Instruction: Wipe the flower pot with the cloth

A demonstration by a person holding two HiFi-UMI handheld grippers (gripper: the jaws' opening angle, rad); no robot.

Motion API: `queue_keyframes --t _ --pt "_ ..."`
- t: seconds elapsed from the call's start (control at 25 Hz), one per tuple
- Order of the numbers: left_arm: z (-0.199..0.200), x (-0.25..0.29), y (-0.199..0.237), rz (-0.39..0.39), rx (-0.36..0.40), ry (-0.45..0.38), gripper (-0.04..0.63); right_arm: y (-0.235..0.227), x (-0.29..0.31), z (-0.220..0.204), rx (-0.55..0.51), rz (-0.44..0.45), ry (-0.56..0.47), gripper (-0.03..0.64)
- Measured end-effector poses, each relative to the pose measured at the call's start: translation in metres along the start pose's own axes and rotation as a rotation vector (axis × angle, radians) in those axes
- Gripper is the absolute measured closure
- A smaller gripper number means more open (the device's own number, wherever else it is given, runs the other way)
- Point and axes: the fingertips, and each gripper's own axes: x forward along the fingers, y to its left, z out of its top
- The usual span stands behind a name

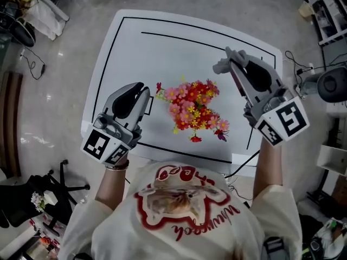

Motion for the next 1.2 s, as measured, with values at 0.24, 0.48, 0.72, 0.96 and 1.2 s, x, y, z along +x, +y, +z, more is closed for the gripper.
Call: queue_keyframes --t 0.24,0.48,0.72,0.96,1.2 --pt "-0.012 0.003 0.019 0.088 -0.039 -0.003 0.534 0.001 0.034 -0.042 -0.035 0.164 0.049 0.563" --pt "-0.029 -0.001 0.020 0.133 -0.050 0.046 0.534 0.014 0.060 -0.078 0.017 0.337 0.066 0.563" --pt "-0.040 -0.003 0.024 0.154 -0.052 0.067 0.534 0.022 0.075 -0.103 0.037 0.444 0.081 0.563" --pt "-0.046 -0.007 0.024 0.172 -0.064 0.079 0.534 0.039 0.082 -0.119 0.021 0.553 0.094 0.563" --pt "-0.047 -0.011 0.024 0.184 -0.061 0.088 0.534 0.053 0.088 -0.129 -0.003 0.640 0.109 0.563"
